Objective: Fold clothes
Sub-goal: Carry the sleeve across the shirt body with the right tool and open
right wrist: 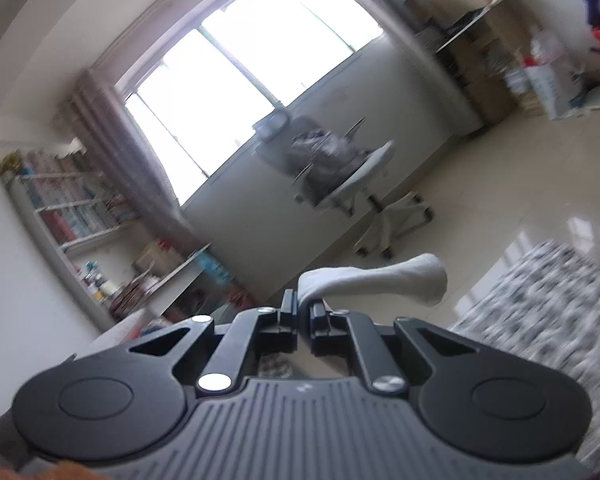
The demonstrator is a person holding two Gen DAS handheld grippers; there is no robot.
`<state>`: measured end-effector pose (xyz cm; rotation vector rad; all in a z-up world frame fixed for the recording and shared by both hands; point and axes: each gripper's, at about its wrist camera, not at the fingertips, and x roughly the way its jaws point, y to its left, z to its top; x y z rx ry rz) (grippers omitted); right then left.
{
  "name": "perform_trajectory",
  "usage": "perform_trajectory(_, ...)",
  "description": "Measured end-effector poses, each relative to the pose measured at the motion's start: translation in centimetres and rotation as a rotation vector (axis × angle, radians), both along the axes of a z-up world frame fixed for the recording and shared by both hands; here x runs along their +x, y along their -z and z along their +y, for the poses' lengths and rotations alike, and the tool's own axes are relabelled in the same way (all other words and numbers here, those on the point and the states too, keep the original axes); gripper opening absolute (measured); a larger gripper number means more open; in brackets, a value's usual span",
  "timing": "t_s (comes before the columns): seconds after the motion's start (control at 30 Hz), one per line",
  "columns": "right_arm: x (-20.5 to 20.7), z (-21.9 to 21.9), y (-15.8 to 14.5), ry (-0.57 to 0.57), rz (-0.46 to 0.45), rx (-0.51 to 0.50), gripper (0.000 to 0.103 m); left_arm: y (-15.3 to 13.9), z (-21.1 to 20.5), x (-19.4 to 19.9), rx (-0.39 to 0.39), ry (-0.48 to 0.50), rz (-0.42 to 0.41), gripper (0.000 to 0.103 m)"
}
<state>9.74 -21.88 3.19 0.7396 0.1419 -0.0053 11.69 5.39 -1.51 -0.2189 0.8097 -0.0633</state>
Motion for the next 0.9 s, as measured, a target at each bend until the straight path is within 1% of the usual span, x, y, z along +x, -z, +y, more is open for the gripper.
perform_trajectory(0.13, 1.1, 2.0, 0.4, -0.085, 0.02, -0.01, 0.007, -0.3, 0.8, 1.5, -0.018, -0.015, 0.021, 0.094)
perform_trajectory(0.33, 1.9, 4.8, 1.6, -0.193, 0.055, -0.065, 0.007, -1.6, 2.1, 3.8, -0.052, -0.055, 0.041, 0.095)
perform_trajectory(0.47, 2.3, 6.3, 2.7, -0.261, 0.09, -0.092, 0.007, -1.8, 2.7, 4.2, -0.116, -0.066, 0.038, 0.095)
perform_trajectory(0.6, 2.8, 7.6, 4.3, -0.332, 0.155, -0.109, 0.007, -1.1, 3.0, 3.9, -0.144, -0.062, 0.024, 0.095)
perform_trajectory(0.77, 3.1, 9.1, 6.3, -0.424, 0.252, -0.151, 0.007, -0.3, 3.0, 3.1, -0.127, -0.057, -0.013, 0.095)
perform_trajectory(0.9, 3.7, 9.2, 7.8, -0.458, 0.337, -0.15, 0.007, 0.0, 2.8, 2.7, -0.125, -0.061, -0.034, 0.093)
